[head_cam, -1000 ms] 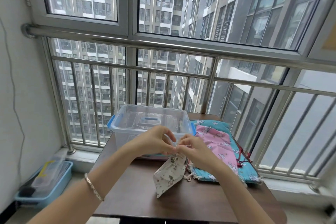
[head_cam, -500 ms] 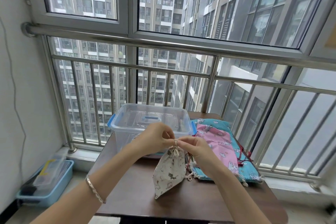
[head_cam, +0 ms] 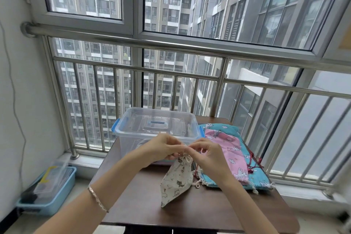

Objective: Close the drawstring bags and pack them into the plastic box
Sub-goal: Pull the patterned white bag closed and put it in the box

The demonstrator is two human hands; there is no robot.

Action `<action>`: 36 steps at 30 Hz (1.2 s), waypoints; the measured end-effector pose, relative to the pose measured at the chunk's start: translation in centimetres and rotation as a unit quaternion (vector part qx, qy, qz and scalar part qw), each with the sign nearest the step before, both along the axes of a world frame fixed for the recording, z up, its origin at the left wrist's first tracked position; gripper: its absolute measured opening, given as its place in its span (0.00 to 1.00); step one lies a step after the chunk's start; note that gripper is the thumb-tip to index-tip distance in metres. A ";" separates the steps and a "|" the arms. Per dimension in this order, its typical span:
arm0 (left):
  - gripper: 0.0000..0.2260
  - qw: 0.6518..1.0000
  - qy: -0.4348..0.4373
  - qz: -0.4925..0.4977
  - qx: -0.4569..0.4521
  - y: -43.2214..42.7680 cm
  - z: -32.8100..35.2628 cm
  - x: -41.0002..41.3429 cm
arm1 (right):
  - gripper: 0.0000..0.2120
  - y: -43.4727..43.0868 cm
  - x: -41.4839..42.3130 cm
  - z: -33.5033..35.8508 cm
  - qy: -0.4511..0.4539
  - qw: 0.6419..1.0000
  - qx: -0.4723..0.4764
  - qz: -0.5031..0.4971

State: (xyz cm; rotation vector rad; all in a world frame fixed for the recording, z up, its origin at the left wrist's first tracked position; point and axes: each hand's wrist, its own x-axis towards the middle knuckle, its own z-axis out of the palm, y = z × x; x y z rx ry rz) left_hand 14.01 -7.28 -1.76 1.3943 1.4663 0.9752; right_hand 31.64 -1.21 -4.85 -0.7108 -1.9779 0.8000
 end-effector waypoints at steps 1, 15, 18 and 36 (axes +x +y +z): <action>0.08 1.000 -0.006 -0.011 0.001 0.0 0.0 -0.1 | 0.03 0.1 0.0 -0.1 -0.009 1.000 0.002 -0.002; 0.05 0.999 -0.007 0.027 -0.046 -0.2 -1.4 -0.3 | 0.07 0.5 0.8 0.0 -0.162 0.986 -0.034 0.027; 0.06 0.998 -0.022 0.040 -0.047 -0.1 -1.6 -0.2 | 0.20 -0.3 0.4 0.3 -0.197 0.978 -0.065 0.038; 0.17 0.992 -0.106 0.057 0.022 0.2 5.1 -4.0 | 0.15 3.9 -1.4 11.5 0.301 0.857 -0.291 0.302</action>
